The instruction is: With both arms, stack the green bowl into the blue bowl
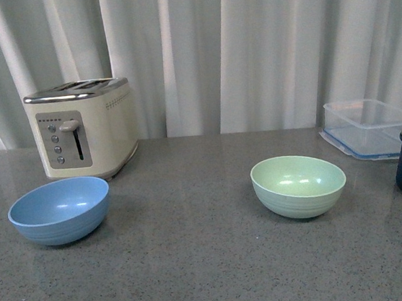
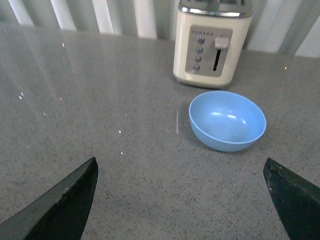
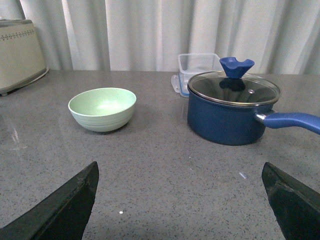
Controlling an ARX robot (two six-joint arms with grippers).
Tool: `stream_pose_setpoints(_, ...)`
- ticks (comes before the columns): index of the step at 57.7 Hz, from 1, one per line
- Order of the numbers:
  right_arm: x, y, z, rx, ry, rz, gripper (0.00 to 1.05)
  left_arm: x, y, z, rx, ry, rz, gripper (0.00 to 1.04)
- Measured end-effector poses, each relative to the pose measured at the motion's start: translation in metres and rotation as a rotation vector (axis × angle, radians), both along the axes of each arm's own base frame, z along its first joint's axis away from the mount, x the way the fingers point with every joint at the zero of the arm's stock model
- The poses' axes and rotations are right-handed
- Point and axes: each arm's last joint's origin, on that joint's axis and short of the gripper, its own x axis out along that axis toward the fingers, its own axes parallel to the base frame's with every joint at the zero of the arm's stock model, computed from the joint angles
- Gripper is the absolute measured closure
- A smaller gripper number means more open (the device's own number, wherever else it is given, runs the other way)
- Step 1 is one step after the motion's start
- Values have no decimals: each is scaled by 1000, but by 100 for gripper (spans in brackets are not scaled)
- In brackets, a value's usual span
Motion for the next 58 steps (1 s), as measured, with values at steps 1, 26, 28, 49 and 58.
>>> stream_pose_setpoints(1,0,0,0,0,0,0,10,7,1,3,-4,20,1,7)
stream_pose_setpoints(26,0,0,0,0,0,0,10,172,3,-2,-182,398,37,7)
stream_pose_setpoints(28,0,0,0,0,0,0,10,188,2,-8,-188,429,52,7)
stream_pose_setpoints(49,0,0,0,0,0,0,10,253,-5,-46,-256,569,134,7)
stream_pose_setpoints(58,0,0,0,0,0,0,10,260,-7,-57,-258,598,156,11)
